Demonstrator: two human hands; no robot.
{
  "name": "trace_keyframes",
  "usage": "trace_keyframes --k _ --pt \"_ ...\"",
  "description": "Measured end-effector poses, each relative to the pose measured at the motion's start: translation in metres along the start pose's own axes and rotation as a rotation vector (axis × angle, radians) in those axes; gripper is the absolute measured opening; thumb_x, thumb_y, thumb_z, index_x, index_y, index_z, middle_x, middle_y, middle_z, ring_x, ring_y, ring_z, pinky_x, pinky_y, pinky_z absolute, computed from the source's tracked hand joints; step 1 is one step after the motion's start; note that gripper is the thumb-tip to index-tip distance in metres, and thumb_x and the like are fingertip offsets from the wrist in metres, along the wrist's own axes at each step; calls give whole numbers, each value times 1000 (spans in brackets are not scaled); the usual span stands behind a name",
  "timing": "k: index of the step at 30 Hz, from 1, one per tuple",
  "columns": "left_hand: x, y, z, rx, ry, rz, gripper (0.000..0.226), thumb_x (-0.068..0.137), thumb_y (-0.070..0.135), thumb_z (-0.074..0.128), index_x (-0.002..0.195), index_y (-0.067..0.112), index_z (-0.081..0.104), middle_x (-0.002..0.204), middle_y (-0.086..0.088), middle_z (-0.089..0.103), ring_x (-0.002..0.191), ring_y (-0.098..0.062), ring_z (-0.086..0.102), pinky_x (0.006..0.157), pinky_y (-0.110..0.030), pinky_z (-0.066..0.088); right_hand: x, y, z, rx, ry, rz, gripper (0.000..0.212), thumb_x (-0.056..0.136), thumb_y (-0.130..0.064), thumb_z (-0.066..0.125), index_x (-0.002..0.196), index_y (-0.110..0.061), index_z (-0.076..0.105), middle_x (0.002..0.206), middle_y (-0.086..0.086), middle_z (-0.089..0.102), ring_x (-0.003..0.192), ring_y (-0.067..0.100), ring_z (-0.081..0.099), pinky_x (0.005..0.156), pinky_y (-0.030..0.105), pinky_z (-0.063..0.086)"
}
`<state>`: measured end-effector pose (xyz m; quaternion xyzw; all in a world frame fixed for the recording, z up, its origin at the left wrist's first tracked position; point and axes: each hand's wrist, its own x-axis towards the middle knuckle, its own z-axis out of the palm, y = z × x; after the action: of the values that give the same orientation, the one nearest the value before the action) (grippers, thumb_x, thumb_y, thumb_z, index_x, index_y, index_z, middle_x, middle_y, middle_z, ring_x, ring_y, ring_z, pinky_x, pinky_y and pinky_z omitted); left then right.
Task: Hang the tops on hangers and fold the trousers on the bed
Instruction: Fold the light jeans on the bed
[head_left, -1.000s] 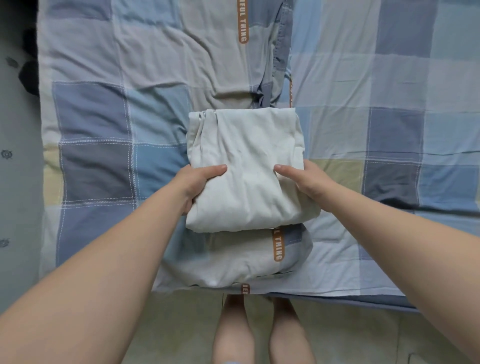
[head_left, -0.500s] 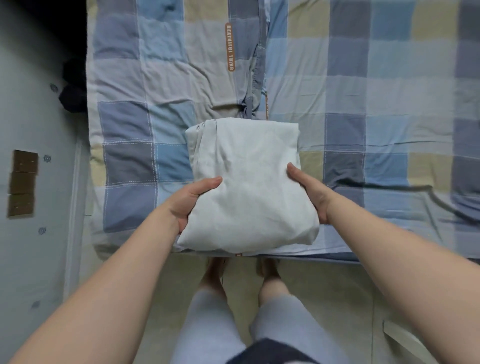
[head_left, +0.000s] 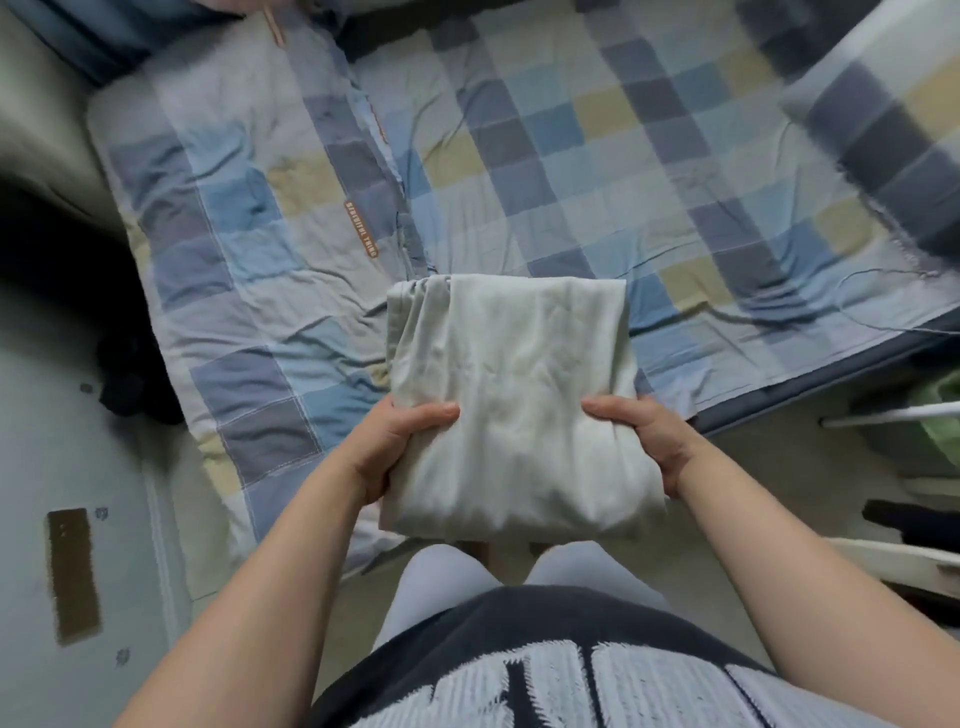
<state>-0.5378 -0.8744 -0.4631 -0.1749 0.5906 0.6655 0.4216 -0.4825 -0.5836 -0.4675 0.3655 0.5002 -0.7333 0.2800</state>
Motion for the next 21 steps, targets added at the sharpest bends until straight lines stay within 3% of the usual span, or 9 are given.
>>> trace_keyframes --k 2,7,12,16,21 --pt "-2 12 17 74 -27 48 54 76 24 84 126 14 66 114 -10 75 102 -30 73 82 -40 58 -29 4 -7 60 89 -113 78 60 -14 88 132 -8 57 115 18 73 101 37 72 80 46 59" --pt "-3 30 81 226 -51 212 59 70 36 85 124 20 67 109 -5 77 100 -27 74 88 -47 59 -100 14 -35 226 238 -330 60 68 -6 78 125 -2 62 102 16 76 86 30 75 67 39 62" --pt "-14 33 176 374 -144 299 44 75 31 88 115 22 70 100 -1 79 94 -23 75 80 -39 61 -170 40 -88 395 416 -474 34 85 1 67 119 0 63 91 12 77 77 26 75 63 35 62" --pt "-28 14 270 465 -244 370 67 59 46 90 119 23 70 107 1 78 100 -21 74 88 -43 59 -232 75 -151 481 514 -565 38 80 -6 72 116 -6 64 98 13 77 83 28 76 64 34 62" --pt "-56 -35 402 551 -368 399 68 57 47 91 118 25 70 106 5 78 99 -17 74 88 -42 59 -313 133 -246 544 672 -681 41 81 -6 72 121 -12 64 104 9 77 91 28 75 71 36 60"
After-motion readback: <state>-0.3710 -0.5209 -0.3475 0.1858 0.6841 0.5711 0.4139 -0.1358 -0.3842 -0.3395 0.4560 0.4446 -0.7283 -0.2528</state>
